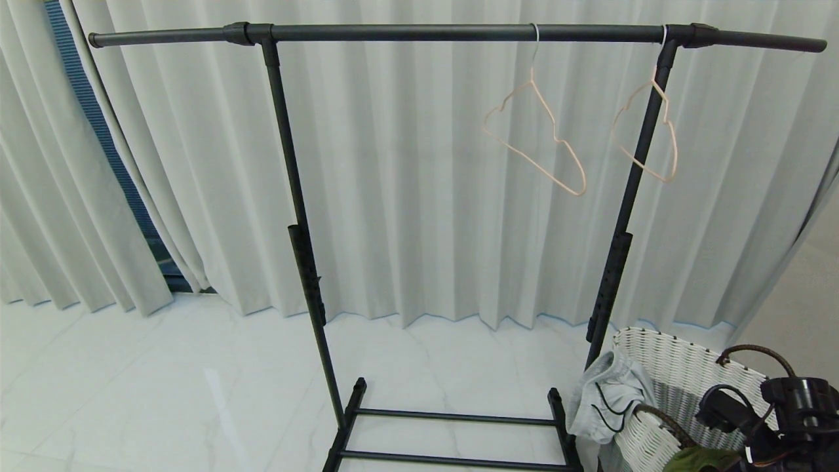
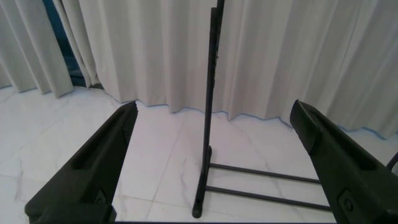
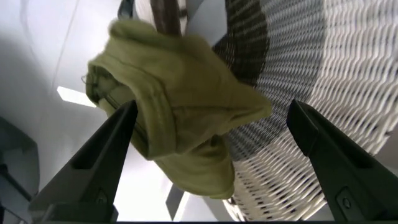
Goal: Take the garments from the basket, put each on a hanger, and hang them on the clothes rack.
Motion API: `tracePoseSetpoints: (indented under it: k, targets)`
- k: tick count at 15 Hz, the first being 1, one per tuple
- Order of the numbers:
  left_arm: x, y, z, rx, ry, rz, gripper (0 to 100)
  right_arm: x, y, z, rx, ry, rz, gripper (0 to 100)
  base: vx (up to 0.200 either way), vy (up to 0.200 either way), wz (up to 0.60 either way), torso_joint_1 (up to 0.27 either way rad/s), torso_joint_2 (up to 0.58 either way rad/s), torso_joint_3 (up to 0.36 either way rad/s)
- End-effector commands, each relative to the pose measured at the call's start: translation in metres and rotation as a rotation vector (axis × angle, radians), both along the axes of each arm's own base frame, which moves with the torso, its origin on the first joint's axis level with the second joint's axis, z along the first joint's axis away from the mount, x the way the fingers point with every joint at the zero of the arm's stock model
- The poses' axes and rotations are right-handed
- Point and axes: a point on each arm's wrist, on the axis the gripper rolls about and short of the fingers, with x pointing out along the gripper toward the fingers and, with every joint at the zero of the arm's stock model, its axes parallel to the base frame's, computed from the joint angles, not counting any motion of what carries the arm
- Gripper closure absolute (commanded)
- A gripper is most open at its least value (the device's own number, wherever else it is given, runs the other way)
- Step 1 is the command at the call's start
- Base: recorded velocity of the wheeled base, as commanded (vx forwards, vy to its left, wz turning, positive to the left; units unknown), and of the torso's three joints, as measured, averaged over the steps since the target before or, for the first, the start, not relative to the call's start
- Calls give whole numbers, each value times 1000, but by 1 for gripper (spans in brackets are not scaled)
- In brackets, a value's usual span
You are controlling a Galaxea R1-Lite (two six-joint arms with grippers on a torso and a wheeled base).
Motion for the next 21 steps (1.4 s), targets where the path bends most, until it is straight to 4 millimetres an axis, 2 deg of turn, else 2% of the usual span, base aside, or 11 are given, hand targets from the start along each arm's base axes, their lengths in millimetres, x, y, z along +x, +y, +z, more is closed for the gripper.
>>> tracePoseSetpoints:
  k: [1, 2, 6, 9, 13, 16, 18, 21]
  targets:
    - [0, 0, 0, -1, -1, 0, 0, 0, -3, -2, 3, 8, -10, 0, 0, 0, 0, 0, 0, 0]
    - [0, 0, 0, -1, -1, 0, 0, 2, -3, -2, 3, 0, -10, 100, 0, 0, 0, 0, 0, 0]
    - [0, 0, 0, 1, -1, 0, 0, 5, -3, 3, -3, -58, -5, 100, 0, 0, 0, 0, 0, 0]
    - [0, 0, 0, 1, -1, 0, 0, 2, -1, 14, 9, -106, 13, 100, 0, 0, 0, 0, 0, 0]
    - [0, 0, 0, 1, -1, 0, 0, 1, 5, 52, -8, -260, 46, 100, 0, 0, 0, 0, 0, 0]
    - [0, 0, 0, -1, -1, 0, 0, -17, 12, 100, -14, -299, 62, 100, 0, 0, 0, 0, 0, 0]
    - [0, 0, 0, -1, -1, 0, 0, -36, 15, 148, -18, -328, 65, 100, 0, 0, 0, 0, 0, 0]
    - [0, 0, 0, 1, -1, 0, 0, -78, 19, 226, -21, -367, 66, 100, 0, 0, 0, 0, 0, 0]
